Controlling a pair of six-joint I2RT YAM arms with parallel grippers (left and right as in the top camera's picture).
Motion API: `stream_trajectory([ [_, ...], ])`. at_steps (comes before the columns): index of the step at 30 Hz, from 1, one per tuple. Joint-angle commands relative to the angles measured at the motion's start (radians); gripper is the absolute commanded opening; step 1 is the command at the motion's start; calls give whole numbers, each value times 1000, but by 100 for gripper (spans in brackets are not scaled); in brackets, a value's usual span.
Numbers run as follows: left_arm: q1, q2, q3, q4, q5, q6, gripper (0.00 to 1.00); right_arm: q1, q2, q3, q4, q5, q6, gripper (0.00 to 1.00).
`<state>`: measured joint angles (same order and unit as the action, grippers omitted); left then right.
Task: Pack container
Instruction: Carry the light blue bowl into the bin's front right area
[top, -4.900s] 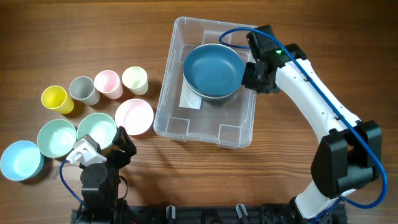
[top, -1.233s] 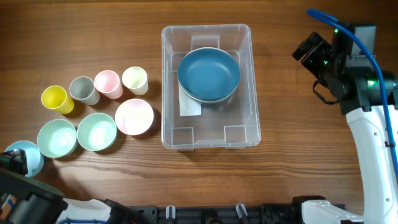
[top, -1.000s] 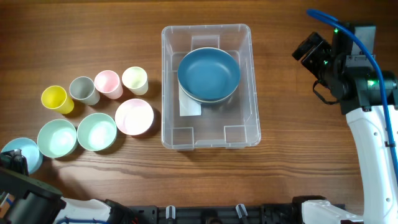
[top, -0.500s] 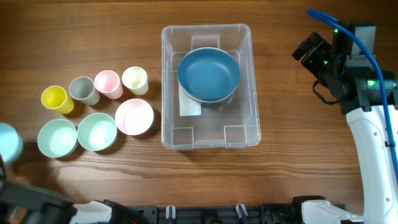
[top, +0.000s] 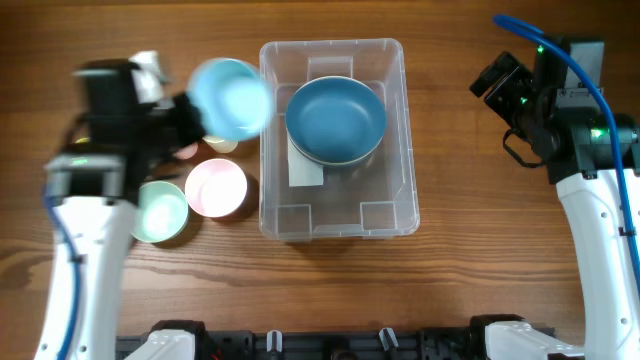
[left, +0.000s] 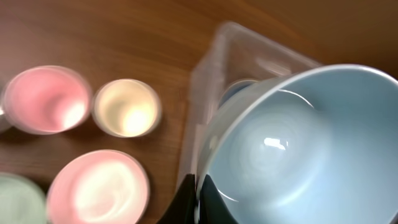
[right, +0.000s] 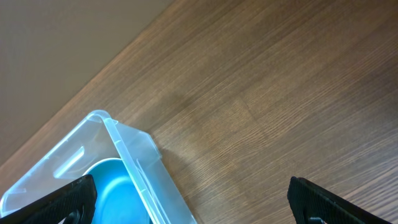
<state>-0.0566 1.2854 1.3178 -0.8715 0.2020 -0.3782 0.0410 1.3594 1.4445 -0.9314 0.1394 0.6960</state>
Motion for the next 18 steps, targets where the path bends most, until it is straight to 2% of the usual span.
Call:
stream_trajectory([
  [1,-299,73,18,80,-243,35,4,-2,0,8,0,18,14,100],
  [3,-397,138,18,126,-278,34,4,-2,0,8,0,18,13,100],
  [7,-495,237,18,149,-269,29,4,-2,0,8,0,18,13,99],
  [13,-619,324,16,112,-253,35,4,-2,0,8,0,18,13,100],
  [18,-684,470,11,127,-248,30,4,-2,0,8,0,18,13,100],
])
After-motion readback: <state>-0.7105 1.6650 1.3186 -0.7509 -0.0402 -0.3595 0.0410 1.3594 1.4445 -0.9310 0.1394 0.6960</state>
